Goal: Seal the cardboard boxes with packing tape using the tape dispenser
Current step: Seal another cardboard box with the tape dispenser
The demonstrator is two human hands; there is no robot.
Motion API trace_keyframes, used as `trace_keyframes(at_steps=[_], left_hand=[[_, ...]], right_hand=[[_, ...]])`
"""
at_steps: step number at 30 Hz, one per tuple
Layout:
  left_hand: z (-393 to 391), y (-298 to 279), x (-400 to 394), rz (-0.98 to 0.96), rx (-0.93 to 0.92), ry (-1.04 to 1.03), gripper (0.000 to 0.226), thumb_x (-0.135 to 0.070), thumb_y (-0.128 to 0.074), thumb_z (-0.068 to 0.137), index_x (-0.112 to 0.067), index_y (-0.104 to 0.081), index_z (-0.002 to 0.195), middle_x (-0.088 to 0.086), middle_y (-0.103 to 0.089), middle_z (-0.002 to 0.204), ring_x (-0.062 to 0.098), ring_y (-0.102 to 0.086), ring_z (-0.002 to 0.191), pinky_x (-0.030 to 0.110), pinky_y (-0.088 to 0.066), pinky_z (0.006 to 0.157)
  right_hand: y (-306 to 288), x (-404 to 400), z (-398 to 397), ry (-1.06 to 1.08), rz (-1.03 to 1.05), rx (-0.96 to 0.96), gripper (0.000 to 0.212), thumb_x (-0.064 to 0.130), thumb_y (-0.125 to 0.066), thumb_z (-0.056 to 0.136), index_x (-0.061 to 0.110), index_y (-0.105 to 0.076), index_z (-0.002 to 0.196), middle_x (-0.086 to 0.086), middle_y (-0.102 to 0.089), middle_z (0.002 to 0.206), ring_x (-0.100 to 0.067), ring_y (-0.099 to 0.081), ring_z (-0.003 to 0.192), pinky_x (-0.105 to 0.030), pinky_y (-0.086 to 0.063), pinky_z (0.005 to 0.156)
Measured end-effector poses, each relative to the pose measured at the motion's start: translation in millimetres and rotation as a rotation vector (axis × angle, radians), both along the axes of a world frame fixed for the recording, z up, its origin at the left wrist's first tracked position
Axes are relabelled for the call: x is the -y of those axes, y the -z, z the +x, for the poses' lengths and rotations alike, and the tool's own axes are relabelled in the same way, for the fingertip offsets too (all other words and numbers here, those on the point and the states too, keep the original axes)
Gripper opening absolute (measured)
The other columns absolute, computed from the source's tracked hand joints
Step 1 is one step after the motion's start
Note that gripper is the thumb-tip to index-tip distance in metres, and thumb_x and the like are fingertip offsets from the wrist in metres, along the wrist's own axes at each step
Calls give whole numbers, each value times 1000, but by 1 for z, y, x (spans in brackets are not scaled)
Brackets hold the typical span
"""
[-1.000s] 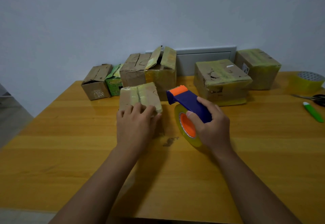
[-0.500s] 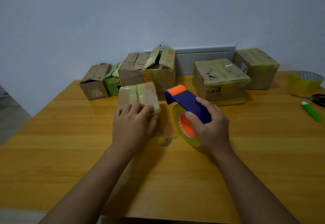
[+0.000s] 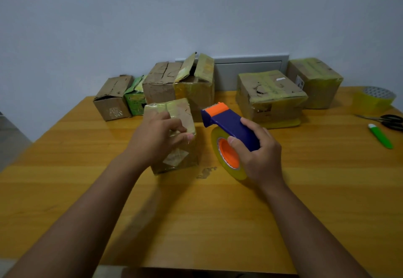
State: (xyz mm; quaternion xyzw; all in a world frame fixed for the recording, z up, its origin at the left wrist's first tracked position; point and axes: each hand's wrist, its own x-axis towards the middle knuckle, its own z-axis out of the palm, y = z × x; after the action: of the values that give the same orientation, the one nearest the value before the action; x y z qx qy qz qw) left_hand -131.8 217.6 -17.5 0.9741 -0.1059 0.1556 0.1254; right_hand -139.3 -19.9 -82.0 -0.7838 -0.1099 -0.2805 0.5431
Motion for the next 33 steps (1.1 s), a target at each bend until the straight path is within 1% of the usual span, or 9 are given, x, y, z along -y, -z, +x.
trace_keyframes(at_steps=[4,10,13,15,18,20,24,28,33], left_hand=[[-7,7,5,147,191,23,57,-71,-42,76,-23,-69,93,-3,-53,88,15,-42,83,28,-29,58],[-12,17,19,193,292,-95,45,-61,-52,81,-19,-67,87,5,-59,81,20,-48,73,29,-29,59],[-17,21,27,271,281,-135,46,-61,-57,81,-17,-67,89,7,-59,81,25,-52,72,31,-34,60],[-21,21,31,312,262,-113,55,-68,-50,81,-17,-67,95,8,-60,85,24,-52,76,33,-39,62],[-22,11,23,187,215,-82,55,-63,-36,90,-23,-69,109,3,-60,94,14,-43,84,29,-32,60],[-18,7,12,159,231,13,45,-52,-40,94,-23,-70,113,2,-59,93,12,-38,83,27,-25,58],[-14,9,5,253,267,123,36,-41,-50,92,-15,-73,102,5,-58,80,19,-43,71,29,-27,59],[-18,15,0,238,267,132,37,-39,-56,87,-15,-70,112,7,-59,86,23,-47,74,30,-30,62],[-20,17,-2,212,254,134,39,-39,-62,87,-18,-67,119,7,-60,90,23,-48,77,30,-31,64]], right_hand=[[1,0,1,2,0,4,58,47,-68,78,23,-58,130,10,-53,111,6,-55,96,-9,-48,69],[1,1,0,-3,-1,6,60,48,-67,78,22,-57,132,9,-53,113,5,-55,97,-8,-49,69],[1,2,0,-5,-3,5,61,48,-66,78,22,-56,132,10,-52,113,9,-53,99,-8,-48,69],[1,2,0,-6,-2,2,61,48,-66,78,22,-56,132,10,-52,113,12,-52,98,-6,-47,69],[1,1,0,-10,9,-7,60,48,-67,78,24,-56,131,10,-52,113,10,-53,97,-7,-48,68],[1,1,1,-5,7,-4,59,47,-67,78,23,-57,131,10,-53,112,9,-54,97,-8,-48,69],[1,1,1,2,-3,0,60,48,-67,78,22,-57,131,9,-53,112,9,-54,96,-7,-47,69],[1,1,0,0,-5,-3,67,61,-60,75,23,-58,130,8,-55,113,2,-56,95,-7,-47,68],[1,2,1,-6,-12,-6,69,63,-58,75,23,-57,131,7,-55,114,1,-55,97,-7,-47,68]])
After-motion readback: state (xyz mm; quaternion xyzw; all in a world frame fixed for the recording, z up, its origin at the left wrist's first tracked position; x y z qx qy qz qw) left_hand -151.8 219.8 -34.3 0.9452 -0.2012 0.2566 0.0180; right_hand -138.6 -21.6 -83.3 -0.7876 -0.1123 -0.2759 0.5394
